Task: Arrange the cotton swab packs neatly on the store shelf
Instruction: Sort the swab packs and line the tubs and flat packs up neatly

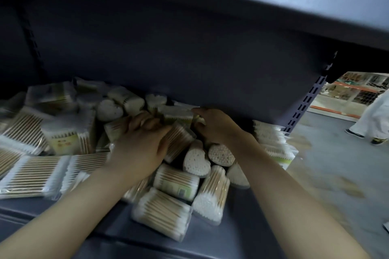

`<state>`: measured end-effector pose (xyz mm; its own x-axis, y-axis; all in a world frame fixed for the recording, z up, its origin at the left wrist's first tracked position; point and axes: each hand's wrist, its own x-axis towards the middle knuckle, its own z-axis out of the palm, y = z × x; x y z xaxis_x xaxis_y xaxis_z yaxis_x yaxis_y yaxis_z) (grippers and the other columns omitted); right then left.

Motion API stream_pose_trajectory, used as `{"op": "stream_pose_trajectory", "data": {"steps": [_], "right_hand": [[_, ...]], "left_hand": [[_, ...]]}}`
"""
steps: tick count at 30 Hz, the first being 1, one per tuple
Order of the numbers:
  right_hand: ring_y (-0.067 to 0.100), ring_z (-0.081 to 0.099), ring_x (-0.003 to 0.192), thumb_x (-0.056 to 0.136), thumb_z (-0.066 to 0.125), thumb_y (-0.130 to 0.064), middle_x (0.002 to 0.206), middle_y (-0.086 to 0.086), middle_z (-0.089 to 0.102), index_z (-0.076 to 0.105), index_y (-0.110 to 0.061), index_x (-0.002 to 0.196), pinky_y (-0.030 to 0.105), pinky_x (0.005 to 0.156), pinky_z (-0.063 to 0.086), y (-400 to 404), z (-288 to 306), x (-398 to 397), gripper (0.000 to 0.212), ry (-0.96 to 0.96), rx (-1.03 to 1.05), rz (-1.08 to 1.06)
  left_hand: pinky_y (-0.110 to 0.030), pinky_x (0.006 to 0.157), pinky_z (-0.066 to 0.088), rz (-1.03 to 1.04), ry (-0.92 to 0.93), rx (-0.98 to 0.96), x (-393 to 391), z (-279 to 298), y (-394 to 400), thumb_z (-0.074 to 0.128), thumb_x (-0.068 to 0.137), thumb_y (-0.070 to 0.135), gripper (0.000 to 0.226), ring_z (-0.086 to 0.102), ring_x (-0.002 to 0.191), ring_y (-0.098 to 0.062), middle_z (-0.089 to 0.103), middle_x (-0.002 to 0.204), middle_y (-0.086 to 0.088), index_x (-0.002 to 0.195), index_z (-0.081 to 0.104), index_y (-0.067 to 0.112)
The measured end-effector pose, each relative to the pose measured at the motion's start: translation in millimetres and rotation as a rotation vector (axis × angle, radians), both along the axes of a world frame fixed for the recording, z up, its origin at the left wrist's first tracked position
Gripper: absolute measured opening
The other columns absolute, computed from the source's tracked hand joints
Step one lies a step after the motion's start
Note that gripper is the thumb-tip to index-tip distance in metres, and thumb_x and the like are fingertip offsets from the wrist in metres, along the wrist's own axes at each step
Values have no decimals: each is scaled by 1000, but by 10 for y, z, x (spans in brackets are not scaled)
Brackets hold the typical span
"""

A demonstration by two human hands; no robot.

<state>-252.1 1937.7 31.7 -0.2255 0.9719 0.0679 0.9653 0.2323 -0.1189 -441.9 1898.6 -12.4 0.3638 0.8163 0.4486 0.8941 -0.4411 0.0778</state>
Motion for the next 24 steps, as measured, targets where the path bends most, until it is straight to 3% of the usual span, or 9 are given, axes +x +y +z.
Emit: {"op": "stream_pose_trajectory", "data": {"steps": [2,8,11,14,18,24], "right_hand": [[25,42,127,96,43,-22,143,7,40,35,-19,142,33,101,37,24,7,-19,47,-21,0,-1],[25,47,122,93,47,-21,136,5,49,44,-23,136,35,97,42,15,-11,-23,42,-5,45,-8],[25,50,118,92,51,-22,130,5,53,52,-18,127,38,95,43,4,7,-21,36,0,70,-2],[25,51,117,89,57,-24,128,4,54,55,-18,122,38,94,44,5,27,-45,34,4,76,-2],[25,51,116,89,56,-21,127,5,55,56,-19,121,34,90,44,21,26,-79,32,-49,76,-4],[26,52,116,92,49,-19,126,4,57,57,-20,121,36,91,46,7,23,-56,30,-16,111,-46]], "left_hand": [[-55,85,47,-3,14,-38,17,-2,2,33,77,39,50,57,105,-43,67,102,-8,107,69,21],[-58,73,51,13,93,-57,26,17,10,39,74,38,42,62,94,-43,69,94,-11,93,74,22],[-58,86,44,6,66,-133,31,14,-11,47,75,39,37,56,108,-42,67,106,-12,97,73,24],[-55,99,33,25,10,-167,36,19,-11,42,77,40,44,44,122,-39,60,122,-9,110,69,27],[-57,74,51,25,110,-101,17,29,-9,38,73,40,43,62,95,-42,70,95,-10,89,74,24],[-58,75,50,13,112,-116,16,54,-30,41,74,39,40,62,97,-42,70,95,-11,89,74,23]]}}
